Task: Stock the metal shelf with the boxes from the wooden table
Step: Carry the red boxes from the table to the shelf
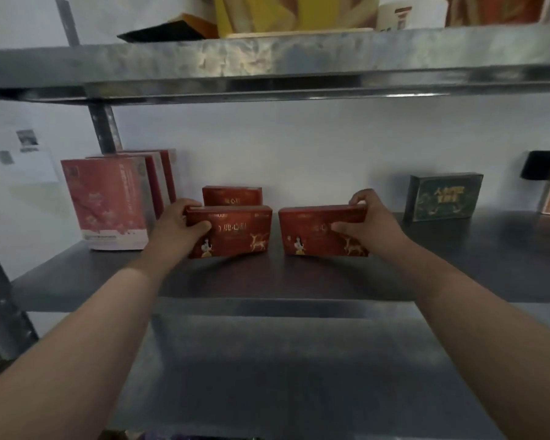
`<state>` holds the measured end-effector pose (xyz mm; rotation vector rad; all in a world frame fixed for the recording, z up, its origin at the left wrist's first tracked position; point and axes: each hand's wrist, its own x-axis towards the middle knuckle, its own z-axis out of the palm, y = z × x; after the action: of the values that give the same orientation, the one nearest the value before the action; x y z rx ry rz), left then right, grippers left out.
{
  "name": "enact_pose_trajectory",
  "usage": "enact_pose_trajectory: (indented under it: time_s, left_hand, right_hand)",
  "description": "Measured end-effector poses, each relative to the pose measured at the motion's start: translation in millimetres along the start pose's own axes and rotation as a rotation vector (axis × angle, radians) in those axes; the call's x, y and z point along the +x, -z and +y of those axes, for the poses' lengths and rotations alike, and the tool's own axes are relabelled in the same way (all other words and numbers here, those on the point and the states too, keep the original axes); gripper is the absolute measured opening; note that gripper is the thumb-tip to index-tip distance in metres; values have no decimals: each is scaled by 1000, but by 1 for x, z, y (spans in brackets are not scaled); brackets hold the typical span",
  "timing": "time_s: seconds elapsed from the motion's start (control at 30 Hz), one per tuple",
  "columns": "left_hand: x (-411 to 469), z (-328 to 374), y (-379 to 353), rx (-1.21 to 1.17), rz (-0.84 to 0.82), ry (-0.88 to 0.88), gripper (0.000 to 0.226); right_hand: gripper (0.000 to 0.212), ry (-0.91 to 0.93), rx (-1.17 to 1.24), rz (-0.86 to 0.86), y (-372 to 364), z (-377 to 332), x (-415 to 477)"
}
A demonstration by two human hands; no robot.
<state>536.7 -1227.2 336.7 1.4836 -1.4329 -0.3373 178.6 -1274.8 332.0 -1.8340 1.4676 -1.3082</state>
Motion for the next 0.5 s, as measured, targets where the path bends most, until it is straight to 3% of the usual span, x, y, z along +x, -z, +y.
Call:
enact_pose_trajectory:
  time_s: [0.23, 0.37, 0.5]
  left_hand:
    - [50, -21, -33, 463, -3, -94, 52]
    - [67, -12, -51, 870, -63, -351, 76]
    - [81, -3, -71, 1074, -146, -373, 82]
  right_hand:
    - [38, 203, -376, -130, -20, 21, 68]
    - [61, 426, -846, -210, -35, 13, 93]
    - [75, 460, -1010, -263, -58, 7, 112]
